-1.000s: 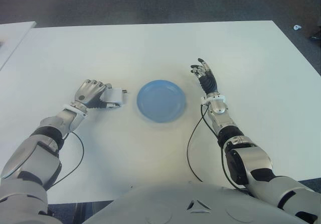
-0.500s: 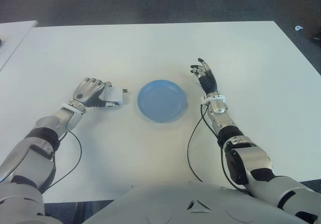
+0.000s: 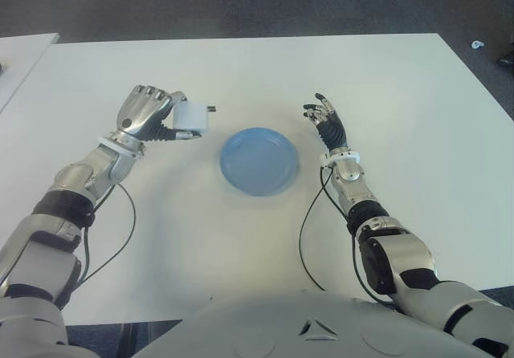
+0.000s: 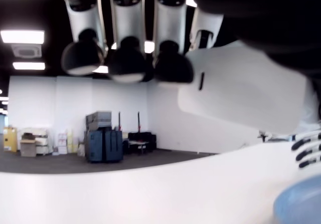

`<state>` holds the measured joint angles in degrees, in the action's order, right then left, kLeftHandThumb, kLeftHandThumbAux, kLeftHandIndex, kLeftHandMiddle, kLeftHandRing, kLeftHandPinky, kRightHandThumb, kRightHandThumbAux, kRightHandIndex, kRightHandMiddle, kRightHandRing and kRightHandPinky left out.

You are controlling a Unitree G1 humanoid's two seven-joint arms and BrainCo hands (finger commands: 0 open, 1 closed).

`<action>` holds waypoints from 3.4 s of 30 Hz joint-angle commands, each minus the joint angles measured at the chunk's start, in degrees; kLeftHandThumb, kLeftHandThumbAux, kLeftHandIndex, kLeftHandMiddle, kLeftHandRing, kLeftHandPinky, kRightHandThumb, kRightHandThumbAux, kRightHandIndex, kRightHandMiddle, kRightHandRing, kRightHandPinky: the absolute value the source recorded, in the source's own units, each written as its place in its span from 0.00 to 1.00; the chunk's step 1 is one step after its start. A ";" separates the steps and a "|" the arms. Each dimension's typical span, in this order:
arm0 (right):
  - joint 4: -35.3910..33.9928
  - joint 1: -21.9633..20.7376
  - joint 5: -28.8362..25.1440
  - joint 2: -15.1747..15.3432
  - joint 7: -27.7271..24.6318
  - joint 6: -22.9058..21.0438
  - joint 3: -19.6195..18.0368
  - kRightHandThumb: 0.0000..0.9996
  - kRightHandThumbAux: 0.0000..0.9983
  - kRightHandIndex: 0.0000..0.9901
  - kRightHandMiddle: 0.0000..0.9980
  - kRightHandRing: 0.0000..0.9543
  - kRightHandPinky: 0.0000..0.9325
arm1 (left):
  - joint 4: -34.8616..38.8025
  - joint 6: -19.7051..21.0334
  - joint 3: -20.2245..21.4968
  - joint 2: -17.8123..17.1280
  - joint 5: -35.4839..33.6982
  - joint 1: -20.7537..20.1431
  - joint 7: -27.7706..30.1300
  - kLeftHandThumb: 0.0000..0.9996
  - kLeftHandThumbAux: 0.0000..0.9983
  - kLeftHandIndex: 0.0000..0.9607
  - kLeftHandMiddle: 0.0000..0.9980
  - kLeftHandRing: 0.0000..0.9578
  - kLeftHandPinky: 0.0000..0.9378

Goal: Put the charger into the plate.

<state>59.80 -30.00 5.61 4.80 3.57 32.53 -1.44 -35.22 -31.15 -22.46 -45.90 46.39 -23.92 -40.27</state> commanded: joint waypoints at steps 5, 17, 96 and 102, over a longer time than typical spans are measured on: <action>0.34 -0.23 -1.00 -0.25 -0.88 -1.05 -0.50 0.00 0.44 0.00 0.29 0.30 0.23 | 3.11 1.22 2.91 2.92 -1.38 -1.28 4.56 0.73 0.70 0.46 0.86 0.89 0.90; -0.59 0.23 -1.19 -0.29 -1.64 -1.58 -0.63 0.00 0.45 0.00 0.28 0.29 0.21 | 5.62 1.88 3.97 6.97 -1.79 -3.11 10.58 0.73 0.70 0.46 0.85 0.88 0.90; -4.98 1.72 -1.10 0.05 -0.67 -3.84 -1.79 0.00 0.48 0.00 0.22 0.23 0.15 | 11.76 4.68 -4.75 14.45 1.58 0.21 31.38 0.22 0.24 0.00 0.00 0.00 0.00; -5.32 2.37 -1.41 0.86 -1.40 -4.59 -1.99 0.00 0.48 0.00 0.17 0.17 0.12 | 12.79 3.91 -3.83 14.32 1.15 1.01 31.21 0.21 0.24 0.00 0.00 0.00 0.00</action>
<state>54.46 -28.98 4.53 5.09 2.61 28.68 -3.33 -22.90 -26.90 -26.82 -30.96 47.93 -24.15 -8.90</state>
